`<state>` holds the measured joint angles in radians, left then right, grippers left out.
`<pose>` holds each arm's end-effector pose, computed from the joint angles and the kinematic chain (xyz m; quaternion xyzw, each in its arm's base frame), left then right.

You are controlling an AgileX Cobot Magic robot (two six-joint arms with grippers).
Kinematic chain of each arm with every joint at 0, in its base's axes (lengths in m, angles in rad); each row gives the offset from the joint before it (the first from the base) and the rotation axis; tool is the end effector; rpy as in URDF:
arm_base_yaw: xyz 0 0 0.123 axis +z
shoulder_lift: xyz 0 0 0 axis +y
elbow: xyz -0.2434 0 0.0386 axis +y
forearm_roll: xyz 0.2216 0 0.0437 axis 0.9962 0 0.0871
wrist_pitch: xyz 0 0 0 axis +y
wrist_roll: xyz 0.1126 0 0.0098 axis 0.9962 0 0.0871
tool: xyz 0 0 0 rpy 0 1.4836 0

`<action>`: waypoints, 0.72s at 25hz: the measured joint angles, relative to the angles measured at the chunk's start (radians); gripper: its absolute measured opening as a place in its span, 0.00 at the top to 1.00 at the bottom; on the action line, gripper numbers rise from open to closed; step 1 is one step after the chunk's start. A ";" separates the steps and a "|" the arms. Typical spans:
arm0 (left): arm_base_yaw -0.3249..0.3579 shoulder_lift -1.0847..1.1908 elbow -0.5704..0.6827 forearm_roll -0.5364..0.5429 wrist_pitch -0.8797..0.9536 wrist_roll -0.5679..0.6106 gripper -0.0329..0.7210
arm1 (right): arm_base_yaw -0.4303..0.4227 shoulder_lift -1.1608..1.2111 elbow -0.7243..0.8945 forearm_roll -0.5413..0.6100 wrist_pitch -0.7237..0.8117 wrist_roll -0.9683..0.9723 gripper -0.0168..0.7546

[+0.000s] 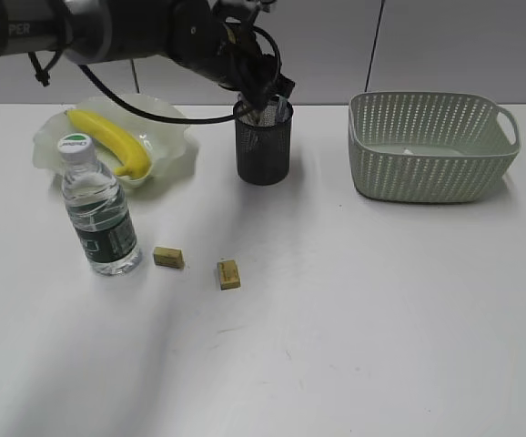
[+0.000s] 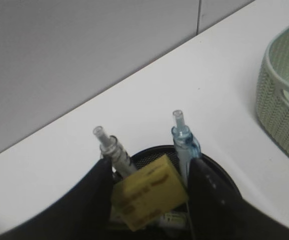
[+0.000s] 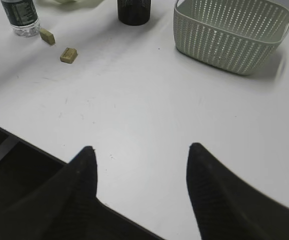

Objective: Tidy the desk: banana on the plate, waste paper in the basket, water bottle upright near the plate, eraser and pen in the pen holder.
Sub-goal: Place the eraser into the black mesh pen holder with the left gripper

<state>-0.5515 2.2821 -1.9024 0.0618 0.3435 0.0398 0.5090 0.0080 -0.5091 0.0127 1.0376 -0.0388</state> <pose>0.4280 -0.2605 0.1735 0.2803 0.8474 -0.0923 0.4414 0.0274 0.0167 0.2592 -0.2292 0.8152 0.1301 0.5157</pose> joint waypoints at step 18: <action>0.000 -0.035 0.000 -0.045 0.010 0.000 0.21 | 0.000 0.000 0.000 0.000 0.000 0.000 0.39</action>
<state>-0.5515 2.2470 -1.9024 0.0168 0.3539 0.0398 0.5090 0.0080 -0.5091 0.0127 1.0376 -0.0388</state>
